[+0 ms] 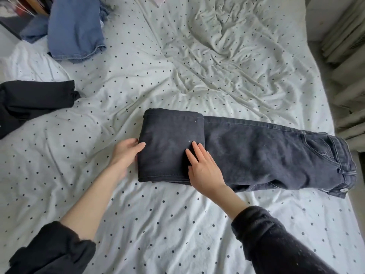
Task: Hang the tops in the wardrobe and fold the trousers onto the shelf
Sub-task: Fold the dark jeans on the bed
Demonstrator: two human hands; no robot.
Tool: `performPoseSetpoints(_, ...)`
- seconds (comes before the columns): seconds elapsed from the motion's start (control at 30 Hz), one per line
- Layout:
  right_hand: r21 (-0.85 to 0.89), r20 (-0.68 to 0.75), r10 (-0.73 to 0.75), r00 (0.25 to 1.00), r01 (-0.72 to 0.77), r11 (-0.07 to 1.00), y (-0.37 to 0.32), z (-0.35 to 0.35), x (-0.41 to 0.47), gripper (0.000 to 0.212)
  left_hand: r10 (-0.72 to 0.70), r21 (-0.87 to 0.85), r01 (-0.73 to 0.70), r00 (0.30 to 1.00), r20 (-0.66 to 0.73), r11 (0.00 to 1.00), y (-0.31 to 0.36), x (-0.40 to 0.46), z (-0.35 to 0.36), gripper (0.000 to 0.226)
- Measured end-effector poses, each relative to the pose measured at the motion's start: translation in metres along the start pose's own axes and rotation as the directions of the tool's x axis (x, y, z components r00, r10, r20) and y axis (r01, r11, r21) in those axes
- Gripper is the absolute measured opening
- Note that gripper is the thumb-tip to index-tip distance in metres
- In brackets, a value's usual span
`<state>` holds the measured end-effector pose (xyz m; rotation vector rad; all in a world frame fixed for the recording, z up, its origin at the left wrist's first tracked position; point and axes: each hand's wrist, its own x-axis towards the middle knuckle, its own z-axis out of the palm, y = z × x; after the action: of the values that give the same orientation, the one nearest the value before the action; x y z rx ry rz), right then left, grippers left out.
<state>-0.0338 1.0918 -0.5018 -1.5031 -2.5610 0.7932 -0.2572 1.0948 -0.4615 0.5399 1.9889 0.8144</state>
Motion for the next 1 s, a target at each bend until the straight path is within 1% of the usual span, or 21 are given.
performPoseSetpoints(0.07,0.071,0.041,0.016,0.999,-0.019,0.997,0.002,-0.007,0.0,0.052,-0.055,-0.108,0.069,0.99,0.126,0.992,0.016,-0.009,-0.009,0.031)
performPoseSetpoints(0.17,0.223,0.087,0.087,0.992,-0.105,0.969,0.005,-0.023,0.0,0.049,-0.039,-0.158,0.087,0.958,0.284,0.984,0.043,-0.029,-0.011,0.024)
performPoseSetpoints(0.27,0.329,0.093,0.151,0.984,-0.174,0.928,0.015,-0.05,-0.005,0.041,0.025,-0.127,0.025,0.925,0.378,0.992,0.076,-0.054,0.004,0.019)
performPoseSetpoints(0.33,0.364,0.128,0.149,0.981,-0.186,0.912,0.026,-0.066,-0.007,0.037,0.069,-0.093,-0.034,0.916,0.395,0.995,0.093,-0.069,0.023,0.019)
performPoseSetpoints(0.37,0.416,0.146,0.178,0.973,-0.224,0.881,0.034,-0.077,-0.011,0.034,0.087,-0.069,-0.065,0.908,0.41,0.996,0.1,-0.076,0.038,0.02)
performPoseSetpoints(0.4,0.52,0.165,0.229,0.959,-0.282,0.806,0.042,-0.086,-0.015,0.03,0.096,-0.036,-0.089,0.899,0.427,0.995,0.106,-0.084,0.054,0.022)
performPoseSetpoints(0.43,0.66,0.186,0.298,0.936,-0.344,0.668,0.048,-0.096,-0.018,0.028,0.107,-0.002,-0.118,0.89,0.444,0.993,0.109,-0.09,0.069,0.025)
performPoseSetpoints(0.5,0.866,0.24,0.426,0.872,-0.39,0.312,0.062,-0.114,-0.025,0.031,0.12,0.032,-0.156,0.861,0.494,0.987,0.111,-0.098,0.102,0.034)
performPoseSetpoints(0.53,0.91,0.249,0.476,0.844,-0.372,0.182,0.073,-0.121,-0.03,0.035,0.113,0.045,-0.161,0.837,0.535,0.986,0.111,-0.103,0.12,0.036)
performPoseSetpoints(0.57,0.932,0.247,0.515,0.821,-0.347,0.105,0.082,-0.126,-0.033,0.037,0.099,0.059,-0.163,0.809,0.579,0.985,0.109,-0.106,0.134,0.036)
performPoseSetpoints(0.6,0.938,0.224,0.561,0.797,-0.332,0.097,0.09,-0.129,-0.036,0.037,0.073,0.088,-0.163,0.778,0.624,0.983,0.105,-0.107,0.147,0.037)
performPoseSetpoints(0.63,0.924,0.178,0.614,0.769,-0.345,0.165,0.099,-0.13,-0.039,0.038,0.045,0.123,-0.165,0.755,0.655,0.979,0.1,-0.107,0.158,0.037)
performPoseSetpoints(0.67,0.878,0.113,0.654,0.748,-0.384,0.287,0.106,-0.13,-0.042,0.039,0.028,0.153,-0.168,0.755,0.656,0.974,0.093,-0.103,0.167,0.036)
performPoseSetpoints(0.7,0.8,0.052,0.664,0.746,-0.428,0.419,0.113,-0.127,-0.046,0.043,0.03,0.168,-0.171,0.783,0.621,0.971,0.086,-0.099,0.173,0.035)
performPoseSetpoints(0.73,0.706,-0.002,0.643,0.766,-0.454,0.543,0.116,-0.123,-0.048,0.047,0.043,0.169,-0.161,0.835,0.548,0.972,0.08,-0.093,0.174,0.034)
performPoseSetpoints(0.77,0.609,-0.033,0.603,0.797,-0.462,0.644,0.12,-0.119,-0.051,0.049,0.045,0.159,-0.131,0.889,0.455,0.978,0.074,-0.087,0.175,0.035)
performPoseSetpoints(0.8,0.526,-0.033,0.556,0.83,-0.459,0.716,0.122,-0.114,-0.052,0.049,0.038,0.149,-0.098,0.931,0.364,0.984,0.07,-0.08,0.176,0.036)
performPoseSetpoints(0.83,0.46,-0.009,0.52,0.854,-0.458,0.76,0.124,-0.108,-0.052,0.05,0.024,0.149,-0.07,0.956,0.293,0.986,0.066,-0.075,0.176,0.036)
performPoseSetpoints(0.87,0.397,0.017,0.501,0.865,-0.466,0.791,0.123,-0.102,-0.051,0.051,0.01,0.145,-0.049,0.967,0.256,0.988,0.063,-0.07,0.175,0.031)
performPoseSetpoints(0.93,0.251,0.032,0.487,0.873,-0.478,0.841,0.122,-0.089,-0.05,0.058,-0.053,0.099,0.027,0.963,0.264,0.995,0.059,-0.063,0.175,0.016)
performPoseSetpoints(1.0,0.189,0.034,0.484,0.874,-0.482,0.856,0.119,-0.078,-0.051,0.063,-0.12,0.057,0.108,0.949,0.292,0.992,0.056,-0.058,0.175,0.021)
